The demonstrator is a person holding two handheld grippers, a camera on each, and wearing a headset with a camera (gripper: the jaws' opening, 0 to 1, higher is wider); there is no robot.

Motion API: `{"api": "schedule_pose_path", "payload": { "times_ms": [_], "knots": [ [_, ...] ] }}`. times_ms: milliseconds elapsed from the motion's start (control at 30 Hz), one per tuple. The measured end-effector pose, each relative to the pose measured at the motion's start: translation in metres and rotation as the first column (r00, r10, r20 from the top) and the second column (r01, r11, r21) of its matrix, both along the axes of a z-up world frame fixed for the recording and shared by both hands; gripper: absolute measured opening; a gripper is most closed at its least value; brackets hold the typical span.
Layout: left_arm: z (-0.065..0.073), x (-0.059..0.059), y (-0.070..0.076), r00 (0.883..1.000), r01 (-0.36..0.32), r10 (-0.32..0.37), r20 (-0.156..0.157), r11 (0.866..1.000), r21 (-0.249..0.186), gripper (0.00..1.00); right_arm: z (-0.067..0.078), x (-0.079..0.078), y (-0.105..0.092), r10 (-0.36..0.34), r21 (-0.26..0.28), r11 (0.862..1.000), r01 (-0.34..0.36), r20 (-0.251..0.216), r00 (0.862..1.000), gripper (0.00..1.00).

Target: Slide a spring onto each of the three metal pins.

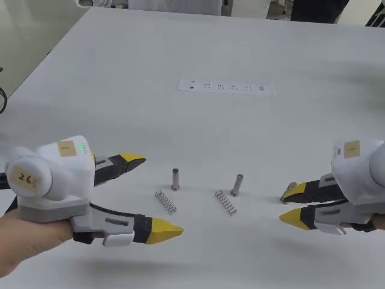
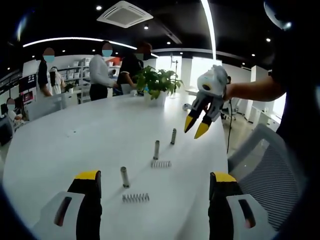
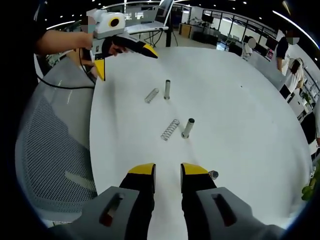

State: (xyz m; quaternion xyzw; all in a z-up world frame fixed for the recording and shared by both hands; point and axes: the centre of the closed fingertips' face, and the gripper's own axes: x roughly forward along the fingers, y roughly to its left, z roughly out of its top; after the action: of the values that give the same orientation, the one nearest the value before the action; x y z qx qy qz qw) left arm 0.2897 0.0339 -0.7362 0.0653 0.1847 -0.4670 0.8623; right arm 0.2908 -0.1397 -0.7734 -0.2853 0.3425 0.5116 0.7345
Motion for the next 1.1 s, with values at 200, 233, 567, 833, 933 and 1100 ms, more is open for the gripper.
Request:
{"api": "schedule_pose_path", "payload": {
  "times_ms": [200, 233, 567, 833, 933, 1100],
  "knots": [
    [0.004, 0.003, 0.001, 1.000, -0.010, 0.010, 0.007, 1.000, -0.008, 0.86, 0.002, 0.003, 0.009, -0.005, 0.012, 1.000, 0.005, -0.002, 1.000, 0.19],
    [0.004, 0.003, 0.001, 1.000, -0.009, 0.010, 0.008, 1.000, -0.008, 0.86, 0.002, 0.004, 0.010, -0.007, 0.015, 1.000, 0.007, -0.001, 1.000, 0.19],
    [-0.001, 0.002, 0.002, 1.000, -0.025, 0.025, 0.003, 1.000, -0.012, 0.86, -0.004, 0.007, 0.024, -0.020, 0.027, 0.999, 0.021, -0.015, 1.000, 0.19],
    [-0.003, 0.002, 0.001, 1.000, -0.029, 0.029, 0.003, 1.000, -0.013, 0.86, -0.014, 0.008, 0.034, -0.012, 0.005, 1.000, 0.012, -0.025, 1.000, 0.18],
    [-0.004, 0.003, 0.002, 1.000, -0.031, 0.031, 0.000, 0.999, -0.012, 0.86, -0.018, 0.010, 0.037, -0.029, 0.009, 1.000, 0.030, -0.037, 0.999, 0.19],
    [-0.004, 0.003, 0.001, 0.999, -0.033, 0.033, -0.001, 0.999, -0.010, 0.85, -0.022, 0.014, 0.041, -0.050, 0.005, 0.999, 0.050, -0.048, 0.998, 0.18]
  ]
}}
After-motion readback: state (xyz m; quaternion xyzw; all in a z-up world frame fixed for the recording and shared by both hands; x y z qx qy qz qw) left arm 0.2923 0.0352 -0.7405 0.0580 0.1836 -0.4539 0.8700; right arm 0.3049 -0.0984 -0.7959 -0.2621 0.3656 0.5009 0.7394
